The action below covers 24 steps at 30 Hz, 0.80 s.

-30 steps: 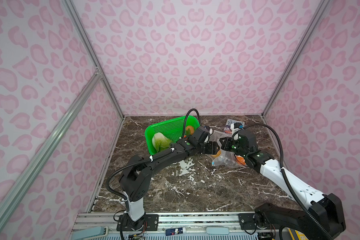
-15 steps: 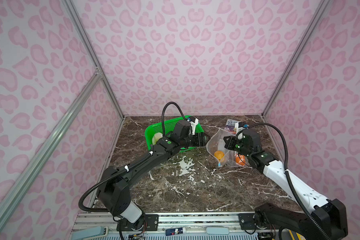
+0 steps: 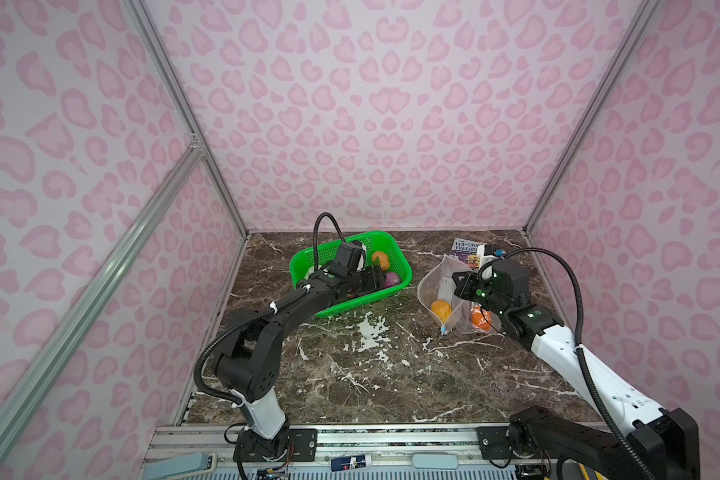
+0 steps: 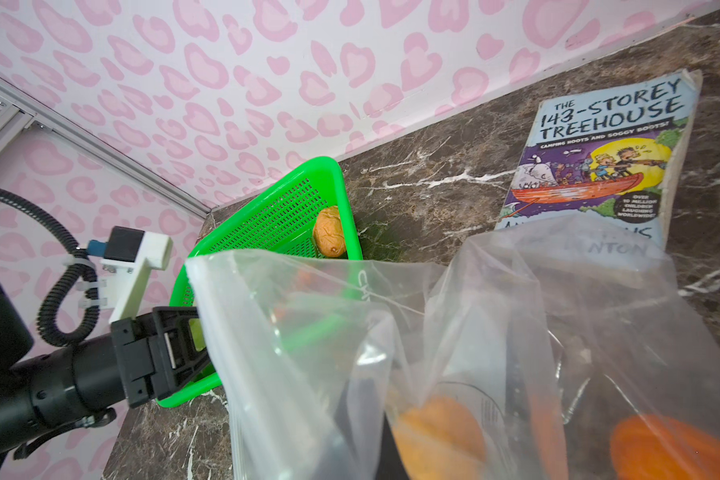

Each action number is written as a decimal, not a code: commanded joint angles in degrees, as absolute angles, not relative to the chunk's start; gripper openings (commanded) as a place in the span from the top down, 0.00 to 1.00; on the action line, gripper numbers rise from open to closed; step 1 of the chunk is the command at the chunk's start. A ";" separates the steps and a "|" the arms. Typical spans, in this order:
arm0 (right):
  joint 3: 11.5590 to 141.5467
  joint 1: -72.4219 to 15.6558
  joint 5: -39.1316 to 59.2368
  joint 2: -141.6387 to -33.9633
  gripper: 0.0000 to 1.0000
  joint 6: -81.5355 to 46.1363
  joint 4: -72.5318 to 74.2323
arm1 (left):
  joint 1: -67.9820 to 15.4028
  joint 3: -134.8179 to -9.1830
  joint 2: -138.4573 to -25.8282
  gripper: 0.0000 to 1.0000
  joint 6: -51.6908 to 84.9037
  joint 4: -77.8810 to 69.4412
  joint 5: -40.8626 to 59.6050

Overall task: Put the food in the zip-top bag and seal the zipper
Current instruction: 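Withdraw the left gripper back over the green basket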

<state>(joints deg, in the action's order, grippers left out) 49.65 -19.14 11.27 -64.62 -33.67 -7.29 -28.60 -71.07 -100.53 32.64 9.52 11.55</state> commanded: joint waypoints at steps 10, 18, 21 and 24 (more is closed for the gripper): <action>47.56 -18.70 10.37 -63.55 1.00 -32.99 -6.43 | -28.55 -67.28 -101.43 0.28 31.54 12.31 13.42; 46.76 -17.84 11.07 -63.54 1.00 -33.06 -6.02 | -29.49 -57.49 -94.21 0.29 33.92 13.04 14.77; 46.67 -17.75 11.16 -63.85 1.00 -33.24 -5.66 | -30.18 -54.86 -90.93 0.29 34.27 14.82 14.20; 46.85 -17.66 11.40 -64.16 1.00 -33.48 -5.46 | -31.00 -53.02 -87.53 0.29 34.89 16.31 13.81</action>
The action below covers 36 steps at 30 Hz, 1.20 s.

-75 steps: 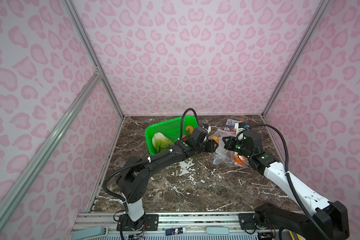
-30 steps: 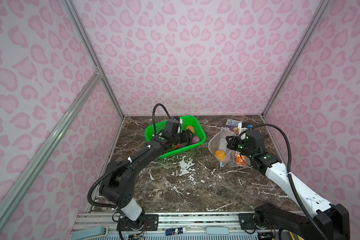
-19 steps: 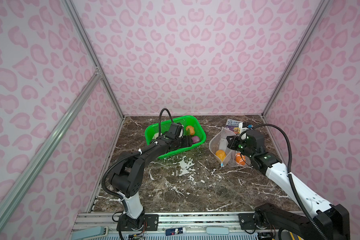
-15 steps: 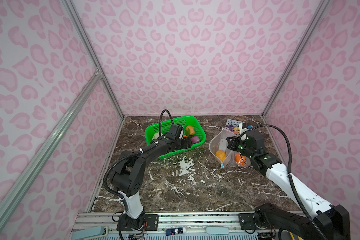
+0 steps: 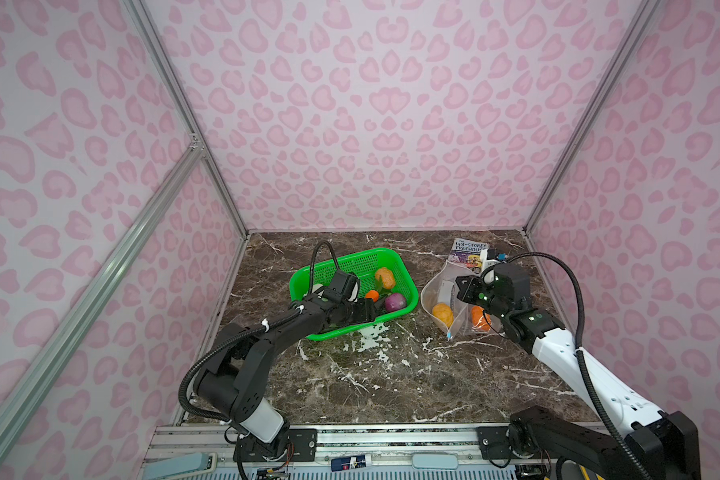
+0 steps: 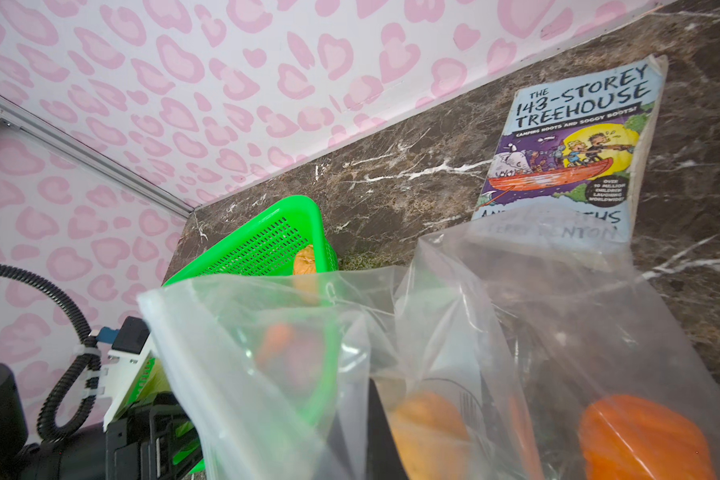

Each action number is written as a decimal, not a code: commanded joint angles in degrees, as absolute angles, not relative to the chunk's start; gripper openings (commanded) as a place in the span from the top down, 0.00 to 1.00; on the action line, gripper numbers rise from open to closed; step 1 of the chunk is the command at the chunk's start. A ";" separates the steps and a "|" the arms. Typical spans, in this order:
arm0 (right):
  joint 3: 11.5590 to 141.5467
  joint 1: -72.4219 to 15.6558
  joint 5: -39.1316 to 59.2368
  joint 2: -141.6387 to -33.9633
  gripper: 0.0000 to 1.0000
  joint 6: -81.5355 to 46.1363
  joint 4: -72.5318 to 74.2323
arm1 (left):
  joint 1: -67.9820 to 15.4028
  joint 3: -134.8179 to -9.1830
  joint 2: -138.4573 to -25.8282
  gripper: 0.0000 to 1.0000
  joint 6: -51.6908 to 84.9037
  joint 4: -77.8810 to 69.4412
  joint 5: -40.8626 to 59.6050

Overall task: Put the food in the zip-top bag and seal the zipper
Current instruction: 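Withdraw the left gripper back over the green basket, then lower the left gripper into the basket and grasp the orange carrot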

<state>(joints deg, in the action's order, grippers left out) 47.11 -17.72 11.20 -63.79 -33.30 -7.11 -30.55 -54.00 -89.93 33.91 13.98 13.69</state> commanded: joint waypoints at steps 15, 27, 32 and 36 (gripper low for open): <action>48.35 -17.58 13.18 -64.48 1.00 -32.79 -7.46 | -28.92 -75.57 -91.89 0.30 13.63 26.20 3.86; 46.94 -16.99 14.45 -63.31 1.00 -32.78 -7.14 | -28.92 -83.47 -104.01 0.31 5.69 29.78 5.51; 46.32 -16.98 14.85 -63.52 1.00 -33.90 -6.37 | -28.92 -85.08 -108.00 0.31 4.70 30.94 4.81; 46.40 -17.03 15.00 -63.72 1.00 -33.63 -6.68 | -28.95 -85.43 -111.27 0.30 5.26 31.27 3.37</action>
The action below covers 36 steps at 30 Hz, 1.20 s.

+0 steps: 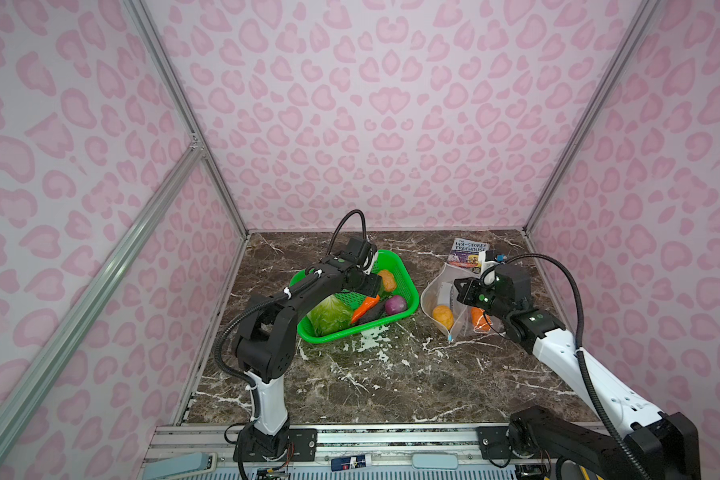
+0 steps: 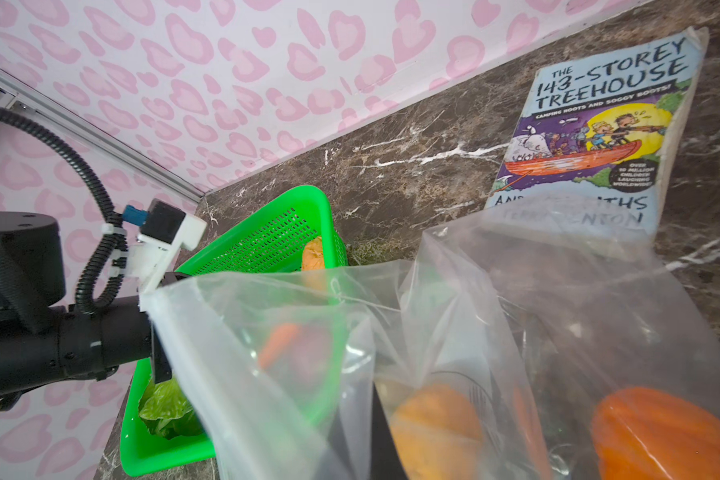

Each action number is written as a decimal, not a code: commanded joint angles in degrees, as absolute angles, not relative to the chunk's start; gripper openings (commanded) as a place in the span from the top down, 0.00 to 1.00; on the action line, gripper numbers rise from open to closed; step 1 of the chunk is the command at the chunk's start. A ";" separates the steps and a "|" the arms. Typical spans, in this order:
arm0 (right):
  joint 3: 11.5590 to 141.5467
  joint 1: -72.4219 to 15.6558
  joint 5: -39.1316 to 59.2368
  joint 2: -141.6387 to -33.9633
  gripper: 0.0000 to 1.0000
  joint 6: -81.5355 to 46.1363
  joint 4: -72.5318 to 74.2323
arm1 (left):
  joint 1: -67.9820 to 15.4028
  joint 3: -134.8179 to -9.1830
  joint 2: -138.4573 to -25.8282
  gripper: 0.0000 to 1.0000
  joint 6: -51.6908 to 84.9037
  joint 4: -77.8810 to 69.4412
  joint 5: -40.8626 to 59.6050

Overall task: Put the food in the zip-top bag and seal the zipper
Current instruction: 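Lower the left gripper into the basket and grasp the orange carrot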

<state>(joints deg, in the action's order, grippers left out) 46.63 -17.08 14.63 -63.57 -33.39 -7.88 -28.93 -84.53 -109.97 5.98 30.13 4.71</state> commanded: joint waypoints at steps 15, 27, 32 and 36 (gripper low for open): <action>46.19 -16.82 14.27 -63.55 1.00 -33.34 -6.94 | -28.83 -86.20 -119.27 0.31 4.82 30.85 2.72; 46.14 -16.79 13.66 -62.93 1.00 -33.25 -7.51 | -28.39 -87.80 -120.20 0.61 5.58 30.41 3.39; 46.16 -16.68 13.70 -62.84 1.00 -33.45 -7.12 | -28.39 -87.98 -116.54 0.62 6.18 30.67 3.32; 46.40 -16.75 13.54 -62.84 1.00 -33.42 -7.03 | -28.39 -87.96 -111.23 0.62 6.93 30.85 3.24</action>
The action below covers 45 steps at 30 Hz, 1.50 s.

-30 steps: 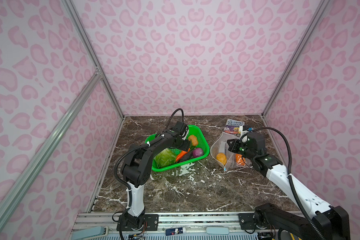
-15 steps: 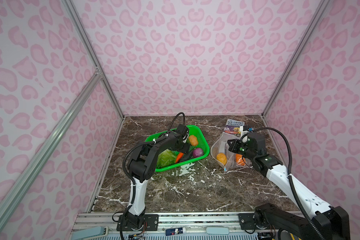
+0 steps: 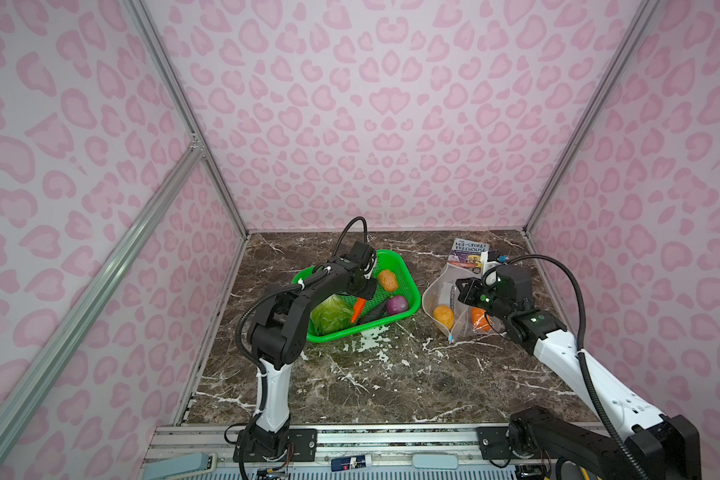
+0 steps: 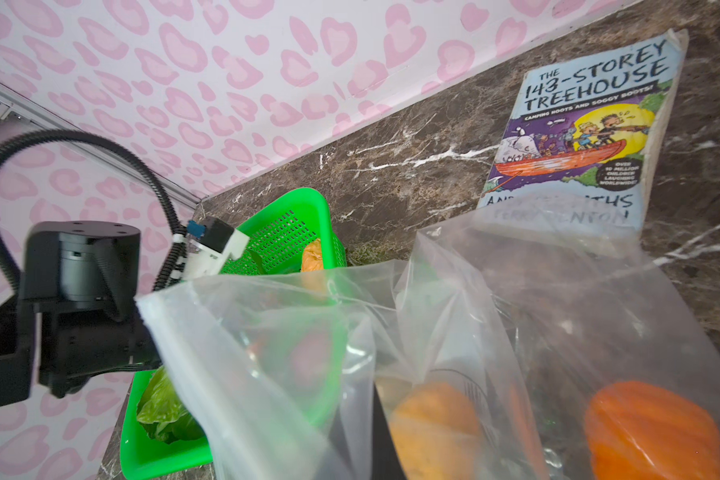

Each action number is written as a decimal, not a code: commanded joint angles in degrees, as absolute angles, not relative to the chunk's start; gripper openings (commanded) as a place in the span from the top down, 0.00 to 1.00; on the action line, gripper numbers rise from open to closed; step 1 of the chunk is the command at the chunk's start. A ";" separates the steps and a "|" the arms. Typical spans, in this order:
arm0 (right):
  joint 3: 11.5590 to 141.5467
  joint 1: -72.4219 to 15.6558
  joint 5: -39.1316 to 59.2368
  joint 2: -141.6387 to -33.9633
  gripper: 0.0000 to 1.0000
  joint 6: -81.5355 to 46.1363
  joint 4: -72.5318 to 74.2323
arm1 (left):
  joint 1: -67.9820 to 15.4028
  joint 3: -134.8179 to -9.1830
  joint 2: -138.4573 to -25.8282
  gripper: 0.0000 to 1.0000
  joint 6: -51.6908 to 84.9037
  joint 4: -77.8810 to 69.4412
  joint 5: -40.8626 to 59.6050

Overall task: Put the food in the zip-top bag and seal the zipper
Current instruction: 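Lower the left gripper into the basket and grasp the orange carrot, then carry the carrot with the left gripper to the bag's mouth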

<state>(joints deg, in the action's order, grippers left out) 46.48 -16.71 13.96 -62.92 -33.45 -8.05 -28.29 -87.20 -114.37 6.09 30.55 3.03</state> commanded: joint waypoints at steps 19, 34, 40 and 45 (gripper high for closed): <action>46.13 -16.79 13.25 -63.10 1.00 -34.89 -5.89 | -30.17 -79.28 -87.37 0.61 22.37 12.03 19.03; 45.54 -16.78 14.85 -63.46 1.00 -37.39 -4.36 | -46.16 -68.47 -84.24 0.60 36.32 -15.81 8.57; 45.12 -16.78 15.86 -63.03 1.00 -37.88 -3.85 | -48.76 -66.17 -86.36 0.60 39.34 -21.62 3.45; 44.86 -16.79 16.43 -62.67 1.00 -38.04 -3.61 | -49.83 -66.73 -90.37 0.61 41.98 -25.16 2.35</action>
